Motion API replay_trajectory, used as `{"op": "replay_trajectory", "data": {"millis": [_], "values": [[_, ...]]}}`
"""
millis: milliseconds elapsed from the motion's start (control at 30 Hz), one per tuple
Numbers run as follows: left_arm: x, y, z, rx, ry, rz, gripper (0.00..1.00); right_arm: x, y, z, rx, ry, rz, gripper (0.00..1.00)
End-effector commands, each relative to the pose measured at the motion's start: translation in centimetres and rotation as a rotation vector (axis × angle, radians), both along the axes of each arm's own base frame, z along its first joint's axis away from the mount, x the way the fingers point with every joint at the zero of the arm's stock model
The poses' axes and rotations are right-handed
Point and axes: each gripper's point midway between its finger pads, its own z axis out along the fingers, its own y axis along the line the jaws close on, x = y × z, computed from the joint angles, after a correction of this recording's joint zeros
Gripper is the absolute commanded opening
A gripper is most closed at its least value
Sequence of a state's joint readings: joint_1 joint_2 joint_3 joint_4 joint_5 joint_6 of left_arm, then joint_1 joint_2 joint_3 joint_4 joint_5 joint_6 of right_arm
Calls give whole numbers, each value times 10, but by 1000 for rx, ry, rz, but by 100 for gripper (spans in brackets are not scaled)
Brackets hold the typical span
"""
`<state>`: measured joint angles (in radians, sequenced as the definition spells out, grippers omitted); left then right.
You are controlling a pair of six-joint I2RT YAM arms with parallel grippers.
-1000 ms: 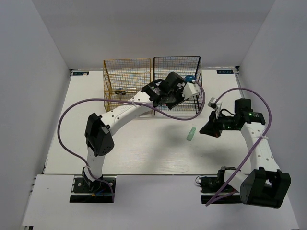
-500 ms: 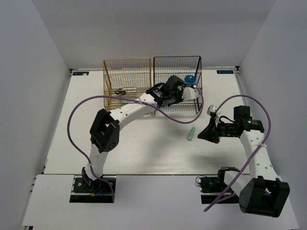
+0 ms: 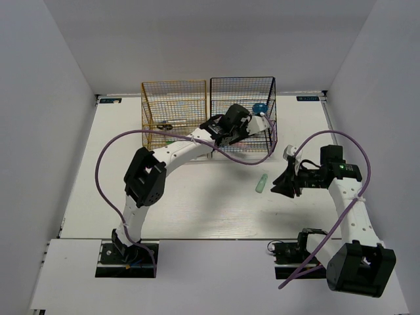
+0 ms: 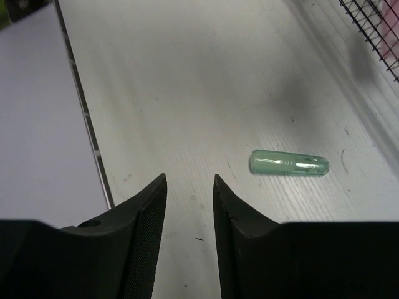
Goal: Sort the stationery into containers
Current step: Place the stationery into the container, then grab a piece of stationery with the right arm
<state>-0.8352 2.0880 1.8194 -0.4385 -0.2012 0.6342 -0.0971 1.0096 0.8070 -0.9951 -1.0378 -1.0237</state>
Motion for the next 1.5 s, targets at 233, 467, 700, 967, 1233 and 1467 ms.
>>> {"op": "replay_trajectory", "data": {"millis": [233,467,700,967,1233,1467], "values": [[-118,48,106,-507,383,288,64,16,-19,-64,-294,-714,719,40],[-212,151,47,-532,471,420,100,69,-15,-37,-224,-728,901,47],[-254,224,-2,-507,427,513,100,68,2,-67,-275,-705,1070,63],[-270,254,-23,-502,403,562,100,81,15,-98,-502,-603,1030,65],[-278,261,-34,-491,417,571,100,90,16,-126,-626,-570,1078,60],[-283,264,-40,-509,423,576,100,91,15,-140,-678,-575,1133,60]]}}
